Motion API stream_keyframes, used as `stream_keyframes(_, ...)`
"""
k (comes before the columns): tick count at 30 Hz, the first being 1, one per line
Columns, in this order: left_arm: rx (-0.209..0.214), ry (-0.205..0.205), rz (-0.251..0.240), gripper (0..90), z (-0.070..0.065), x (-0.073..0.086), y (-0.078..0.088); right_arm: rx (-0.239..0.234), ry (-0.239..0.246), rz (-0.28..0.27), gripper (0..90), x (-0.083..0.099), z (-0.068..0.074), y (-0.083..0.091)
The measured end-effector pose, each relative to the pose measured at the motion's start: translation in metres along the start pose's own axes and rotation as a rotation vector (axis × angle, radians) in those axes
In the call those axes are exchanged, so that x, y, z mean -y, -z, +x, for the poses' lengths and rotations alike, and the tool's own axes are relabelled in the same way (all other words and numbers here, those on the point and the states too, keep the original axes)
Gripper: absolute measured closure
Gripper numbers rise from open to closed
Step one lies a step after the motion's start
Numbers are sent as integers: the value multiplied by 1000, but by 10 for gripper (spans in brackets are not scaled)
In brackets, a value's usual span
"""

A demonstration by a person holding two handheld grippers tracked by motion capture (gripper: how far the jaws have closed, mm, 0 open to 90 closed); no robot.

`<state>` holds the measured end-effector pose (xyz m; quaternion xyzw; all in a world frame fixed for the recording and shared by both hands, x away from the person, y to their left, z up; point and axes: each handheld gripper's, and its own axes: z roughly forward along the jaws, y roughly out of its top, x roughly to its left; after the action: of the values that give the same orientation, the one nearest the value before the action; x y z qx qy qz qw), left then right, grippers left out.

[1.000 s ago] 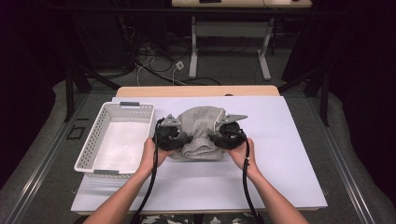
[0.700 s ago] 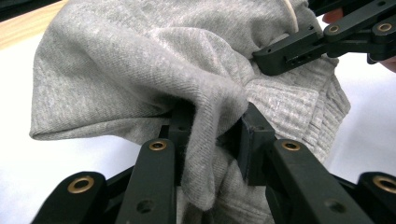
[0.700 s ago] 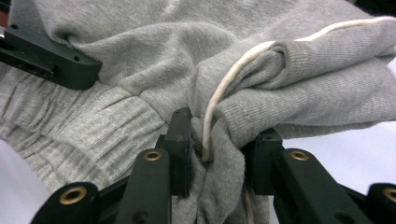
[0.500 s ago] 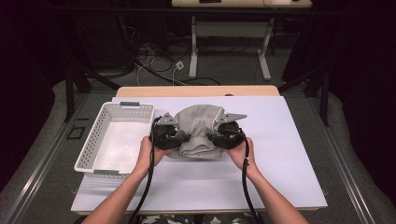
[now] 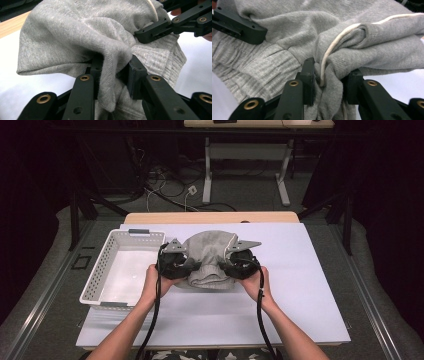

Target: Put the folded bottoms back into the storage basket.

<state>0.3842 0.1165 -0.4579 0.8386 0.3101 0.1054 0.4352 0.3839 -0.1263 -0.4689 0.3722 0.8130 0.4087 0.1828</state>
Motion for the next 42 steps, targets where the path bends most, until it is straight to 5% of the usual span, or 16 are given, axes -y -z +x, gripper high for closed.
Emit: stream_keyframes(42, -38, -1, -31, 716, 23, -2, 45, -27, 45, -33, 663, -38, 28, -13)
